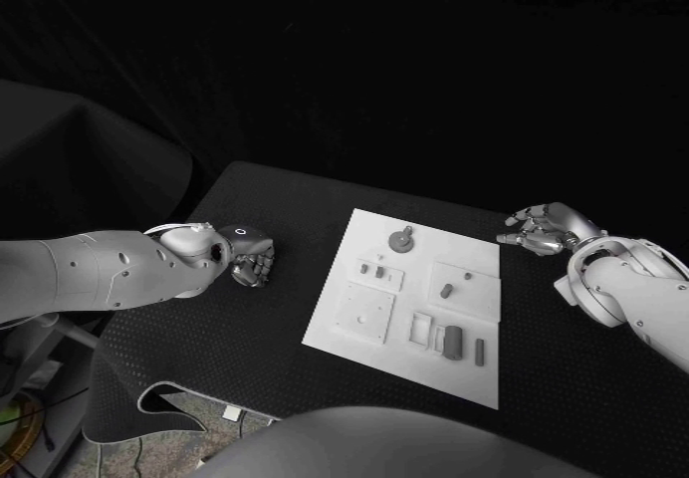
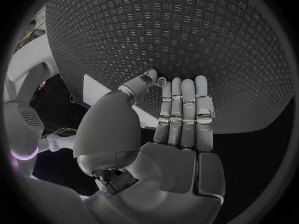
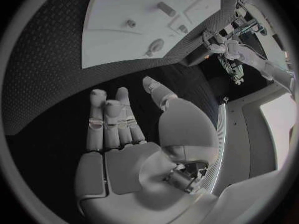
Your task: Assemble the parts on the task board
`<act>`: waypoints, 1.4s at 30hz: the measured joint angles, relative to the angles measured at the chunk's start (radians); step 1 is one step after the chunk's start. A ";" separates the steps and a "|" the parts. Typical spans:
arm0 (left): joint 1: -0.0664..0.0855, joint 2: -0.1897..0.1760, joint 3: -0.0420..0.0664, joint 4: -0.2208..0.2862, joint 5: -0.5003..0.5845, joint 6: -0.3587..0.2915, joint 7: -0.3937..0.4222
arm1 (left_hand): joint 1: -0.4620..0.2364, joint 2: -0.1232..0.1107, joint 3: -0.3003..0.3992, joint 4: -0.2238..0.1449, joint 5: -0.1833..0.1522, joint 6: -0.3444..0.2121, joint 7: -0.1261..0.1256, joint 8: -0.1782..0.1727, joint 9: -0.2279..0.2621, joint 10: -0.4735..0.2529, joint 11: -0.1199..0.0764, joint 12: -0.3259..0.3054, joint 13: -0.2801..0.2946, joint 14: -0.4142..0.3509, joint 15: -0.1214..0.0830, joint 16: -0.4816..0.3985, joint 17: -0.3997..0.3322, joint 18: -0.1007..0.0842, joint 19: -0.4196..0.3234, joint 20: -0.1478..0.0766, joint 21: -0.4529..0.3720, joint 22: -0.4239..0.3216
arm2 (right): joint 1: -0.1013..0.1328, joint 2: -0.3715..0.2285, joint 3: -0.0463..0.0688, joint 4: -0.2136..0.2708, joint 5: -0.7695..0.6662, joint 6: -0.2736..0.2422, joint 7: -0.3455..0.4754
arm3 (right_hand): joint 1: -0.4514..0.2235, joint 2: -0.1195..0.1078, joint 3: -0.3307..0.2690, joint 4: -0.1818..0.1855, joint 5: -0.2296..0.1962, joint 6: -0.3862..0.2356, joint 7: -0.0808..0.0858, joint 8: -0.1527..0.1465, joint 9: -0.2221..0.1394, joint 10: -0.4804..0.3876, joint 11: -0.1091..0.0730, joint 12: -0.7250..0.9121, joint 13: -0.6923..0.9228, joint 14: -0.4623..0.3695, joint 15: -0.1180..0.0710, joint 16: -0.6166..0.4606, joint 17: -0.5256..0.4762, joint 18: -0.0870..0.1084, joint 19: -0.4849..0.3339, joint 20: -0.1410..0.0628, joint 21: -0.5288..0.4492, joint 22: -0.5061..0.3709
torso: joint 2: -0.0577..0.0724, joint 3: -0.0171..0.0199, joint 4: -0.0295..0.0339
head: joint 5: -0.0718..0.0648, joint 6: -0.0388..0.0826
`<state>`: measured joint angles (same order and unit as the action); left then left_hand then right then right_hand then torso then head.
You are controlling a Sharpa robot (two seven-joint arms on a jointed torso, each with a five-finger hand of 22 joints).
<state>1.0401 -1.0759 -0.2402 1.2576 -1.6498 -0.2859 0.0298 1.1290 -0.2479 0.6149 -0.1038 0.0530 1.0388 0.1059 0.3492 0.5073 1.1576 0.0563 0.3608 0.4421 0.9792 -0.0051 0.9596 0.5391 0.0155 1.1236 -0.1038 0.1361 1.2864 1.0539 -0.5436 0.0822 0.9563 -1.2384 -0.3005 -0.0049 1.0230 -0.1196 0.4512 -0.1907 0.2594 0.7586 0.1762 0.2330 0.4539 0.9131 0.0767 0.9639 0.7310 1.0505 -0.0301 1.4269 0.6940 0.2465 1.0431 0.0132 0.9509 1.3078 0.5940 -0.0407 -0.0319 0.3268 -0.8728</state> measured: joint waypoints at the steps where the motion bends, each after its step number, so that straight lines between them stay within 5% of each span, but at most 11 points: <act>1: 0.001 0.003 0.001 -0.002 -0.001 0.003 -0.005 | 0.000 0.000 -0.001 0.001 0.000 -0.003 0.003 -0.001 0.000 -0.003 0.001 0.001 0.001 -0.004 0.001 0.000 0.000 0.000 -0.003 -0.002 -0.002 0.000 | 0.000 0.000 0.000 0.000 0.000 0.000 0.000 | 0.000 0.000 0.000 0.000 0.000 0.000 0.000 0.000 0.000 0.000 0.000 0.000 0.000 0.000 0.000 0.000 0.000 0.000 0.000 0.000 0.000 0.000 | 0.000 0.0003 -0.0002 | 0.000 0.000; 14: 0.005 0.011 0.004 -0.004 -0.018 0.026 -0.035 | 0.013 -0.029 -0.016 -0.001 -0.004 -0.012 0.001 -0.007 -0.005 -0.028 0.005 0.018 0.009 -0.013 0.003 0.008 0.004 0.000 -0.007 0.002 -0.008 0.008 | 0.000 -0.003 0.000 0.000 0.000 0.002 0.000 | 0.000 0.000 0.000 0.000 0.000 0.000 0.000 0.005 0.000 0.000 0.000 -0.001 0.000 0.000 0.000 0.000 0.000 0.000 -0.002 0.002 0.000 0.000 | 0.001 0.0007 0.0001 | -0.009 0.000; 21: 0.007 0.013 0.005 -0.002 -0.022 0.029 -0.036 | 0.020 -0.035 -0.058 -0.045 -0.004 -0.037 -0.002 -0.019 -0.006 -0.049 0.008 0.034 0.019 -0.017 0.007 0.012 0.007 0.000 -0.010 0.005 -0.013 0.011 | 0.000 -0.003 0.000 0.001 0.000 0.004 0.000 | 0.000 0.000 -0.002 -0.002 0.000 0.000 0.000 0.005 0.000 0.000 0.000 -0.001 0.000 0.000 0.000 0.000 0.000 0.000 -0.002 0.002 0.000 0.000 | 0.001 0.0000 0.0005 | -0.012 0.000; 30: 0.010 0.020 0.008 0.006 -0.036 0.050 -0.028 | 0.071 0.020 -0.042 -0.110 -0.007 -0.006 -0.030 -0.005 -0.015 -0.061 -0.005 0.028 0.004 -0.024 0.007 0.012 0.007 0.000 -0.010 0.005 -0.023 0.011 | 0.000 -0.004 0.000 0.001 0.000 0.005 0.001 | 0.000 0.000 -0.003 -0.003 0.000 0.000 0.000 0.005 0.000 0.000 0.000 -0.001 0.000 0.000 0.000 0.000 0.000 0.000 -0.002 0.002 0.000 0.000 | 0.000 -0.0007 0.0007 | -0.015 0.000; 37: 0.011 0.022 0.008 0.008 -0.041 0.069 -0.021 | 0.062 0.063 -0.008 -0.094 -0.010 0.028 -0.031 0.008 -0.008 -0.024 -0.013 0.022 -0.009 -0.024 0.007 0.012 0.007 0.000 -0.010 0.005 -0.028 0.011 | 0.000 -0.005 0.000 0.002 0.000 0.006 0.001 | 0.000 0.000 -0.005 -0.001 0.000 0.000 0.000 0.005 0.000 0.000 0.000 -0.001 0.000 0.000 0.000 0.000 0.000 0.000 -0.002 0.002 0.000 0.000 | 0.000 -0.0007 0.0007 | -0.017 0.000; 42: 0.011 0.023 0.008 0.007 -0.042 0.080 -0.018 | 0.057 0.067 0.019 -0.099 -0.007 0.036 -0.028 0.011 -0.006 -0.005 -0.014 -0.005 -0.028 -0.024 0.007 0.019 0.007 0.000 -0.010 0.005 -0.032 0.016 | 0.000 -0.005 0.000 0.003 0.000 0.006 0.001 | 0.000 0.000 -0.006 0.000 0.000 0.000 0.000 0.005 0.000 0.000 0.000 -0.001 0.000 0.000 0.000 0.000 0.000 0.000 -0.002 0.002 0.000 0.000 | 0.000 0.0000 0.0007 | -0.020 0.000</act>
<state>1.0511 -1.0528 -0.2318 1.2651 -1.6922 -0.2062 0.0116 1.1862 -0.1805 0.6339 -0.2026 0.0456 1.0746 0.0776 0.3604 0.5011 1.1526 0.0424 0.3557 0.4139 0.9552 0.0021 0.9789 0.5461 0.0153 1.1132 -0.0983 0.1042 1.3027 1.0538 -0.5490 0.0822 0.9592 -1.2385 -0.2940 -0.0043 1.0231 -0.1198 0.4455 -0.1905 0.2594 0.7585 0.1763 0.2380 0.4540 0.9131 0.0767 0.9631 0.7310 1.0507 -0.0302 1.4269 0.6941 0.2464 1.0413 0.0150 0.9509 1.3078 0.5942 -0.0407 -0.0313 0.3068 -0.8728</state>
